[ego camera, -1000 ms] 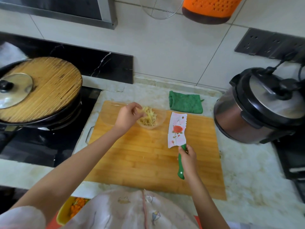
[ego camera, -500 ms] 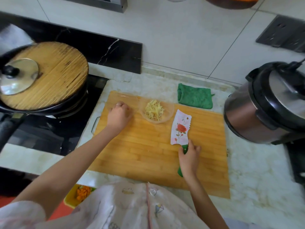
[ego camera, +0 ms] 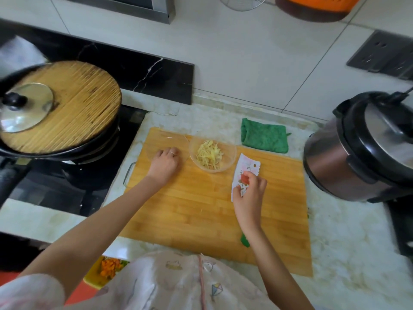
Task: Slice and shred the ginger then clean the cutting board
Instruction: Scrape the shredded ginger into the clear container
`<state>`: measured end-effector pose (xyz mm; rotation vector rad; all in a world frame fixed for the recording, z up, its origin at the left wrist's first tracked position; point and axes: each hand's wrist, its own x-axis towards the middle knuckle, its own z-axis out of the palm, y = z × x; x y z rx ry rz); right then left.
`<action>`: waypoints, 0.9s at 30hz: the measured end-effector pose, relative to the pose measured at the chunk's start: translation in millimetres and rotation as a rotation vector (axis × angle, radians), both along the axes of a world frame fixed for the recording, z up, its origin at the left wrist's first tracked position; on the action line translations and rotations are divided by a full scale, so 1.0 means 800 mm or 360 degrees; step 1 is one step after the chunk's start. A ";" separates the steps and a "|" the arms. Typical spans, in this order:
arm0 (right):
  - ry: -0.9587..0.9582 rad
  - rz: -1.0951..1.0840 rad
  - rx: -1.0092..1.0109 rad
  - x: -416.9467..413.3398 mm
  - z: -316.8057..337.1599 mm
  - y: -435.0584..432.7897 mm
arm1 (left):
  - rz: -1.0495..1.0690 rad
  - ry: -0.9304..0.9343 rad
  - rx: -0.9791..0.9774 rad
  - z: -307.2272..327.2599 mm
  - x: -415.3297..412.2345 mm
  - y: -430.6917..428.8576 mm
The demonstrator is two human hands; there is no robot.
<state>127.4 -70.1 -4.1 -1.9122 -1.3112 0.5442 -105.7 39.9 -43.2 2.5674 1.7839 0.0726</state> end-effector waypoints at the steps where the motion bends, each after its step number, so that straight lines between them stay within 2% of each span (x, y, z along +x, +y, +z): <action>1: 0.0010 0.0030 0.0040 -0.002 0.002 0.003 | -0.0041 -0.0038 0.0030 0.001 -0.003 0.001; 4: 0.0029 0.0102 0.0167 -0.004 0.012 0.011 | -0.0039 -0.0386 0.0118 0.030 -0.010 0.000; 9: 0.0132 0.0203 0.0503 -0.006 0.045 0.032 | 0.0267 -0.1534 0.0386 0.123 -0.006 -0.007; 12: 0.0297 0.0200 0.0316 -0.011 0.064 0.061 | 0.0607 -0.2294 0.0056 0.165 0.015 -0.005; 14: 0.0565 0.0224 0.0054 -0.011 0.072 0.085 | 0.0784 -0.2546 -0.0300 0.169 0.029 0.003; 16: 0.0697 0.0262 -0.0132 -0.008 0.070 0.106 | 0.0899 -0.2623 -0.0622 0.159 0.041 0.008; 18: 0.0563 0.0299 -0.0219 -0.003 0.061 0.121 | 0.0990 -0.2588 -0.0764 0.140 0.053 0.011; 20: 0.0422 0.0266 -0.0230 -0.001 0.050 0.127 | 0.1050 -0.2394 -0.0675 0.119 0.060 0.015; 23: 0.0303 0.0135 -0.0209 0.003 0.034 0.125 | 0.1001 -0.1841 -0.0411 0.093 0.060 0.023; 27: 0.0096 0.0096 -0.0291 0.007 0.019 0.124 | 0.0906 -0.1586 -0.0334 0.076 0.058 0.026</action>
